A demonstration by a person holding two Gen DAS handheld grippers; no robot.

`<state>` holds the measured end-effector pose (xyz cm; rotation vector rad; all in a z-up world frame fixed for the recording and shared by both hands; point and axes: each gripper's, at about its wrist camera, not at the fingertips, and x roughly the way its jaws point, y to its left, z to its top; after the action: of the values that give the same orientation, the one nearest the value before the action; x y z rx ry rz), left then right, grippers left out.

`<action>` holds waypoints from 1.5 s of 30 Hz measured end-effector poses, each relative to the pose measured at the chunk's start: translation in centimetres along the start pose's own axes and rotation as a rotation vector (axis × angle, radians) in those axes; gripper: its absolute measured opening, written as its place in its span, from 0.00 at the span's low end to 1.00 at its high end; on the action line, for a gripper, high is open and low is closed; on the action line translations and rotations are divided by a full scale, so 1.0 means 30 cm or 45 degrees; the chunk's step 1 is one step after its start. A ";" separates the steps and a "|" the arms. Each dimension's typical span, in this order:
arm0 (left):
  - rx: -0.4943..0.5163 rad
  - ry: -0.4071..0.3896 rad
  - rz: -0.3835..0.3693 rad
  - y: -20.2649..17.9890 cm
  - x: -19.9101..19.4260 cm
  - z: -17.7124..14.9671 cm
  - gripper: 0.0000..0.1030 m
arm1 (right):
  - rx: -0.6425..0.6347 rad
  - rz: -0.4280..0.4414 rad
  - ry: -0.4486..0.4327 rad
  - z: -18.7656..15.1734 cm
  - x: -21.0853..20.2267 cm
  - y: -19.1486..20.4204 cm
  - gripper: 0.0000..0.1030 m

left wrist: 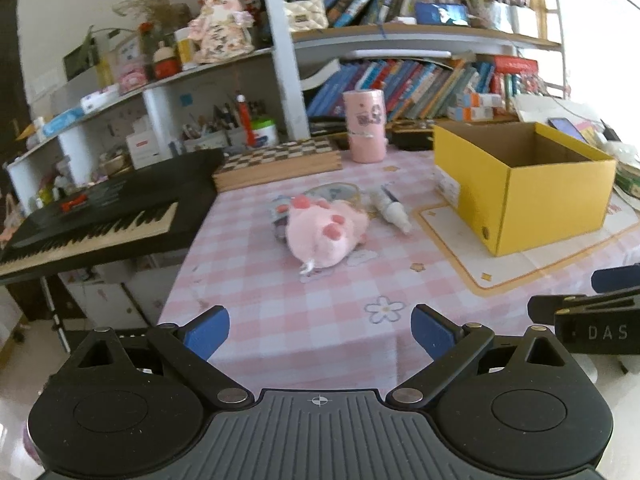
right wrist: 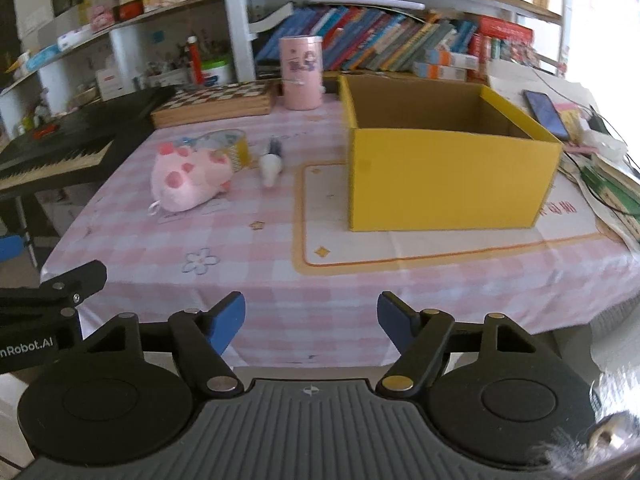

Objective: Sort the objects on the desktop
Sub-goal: 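Lift both open tools out of the yellow box back toward the table, then move both tools toward the pink plush pig and the spray bottle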

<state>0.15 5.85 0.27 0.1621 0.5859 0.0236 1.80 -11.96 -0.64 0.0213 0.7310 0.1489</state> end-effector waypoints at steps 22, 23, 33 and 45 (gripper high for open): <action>-0.092 0.023 0.022 0.059 0.028 0.005 0.96 | -0.185 0.078 -0.012 0.048 0.025 0.106 0.68; -0.089 0.025 0.017 0.055 0.035 0.008 0.96 | -0.182 0.076 -0.012 0.050 0.030 0.101 0.68; -0.100 0.067 0.027 0.063 0.137 0.048 0.96 | -0.227 0.103 0.003 0.125 0.138 0.108 0.59; -0.089 0.115 0.052 0.066 0.276 0.123 0.96 | -0.255 0.146 0.031 0.250 0.309 0.117 0.58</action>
<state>9.14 7.85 -0.94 0.1056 0.6709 0.0909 13.16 -6.92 -0.95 -0.1300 0.7368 0.3319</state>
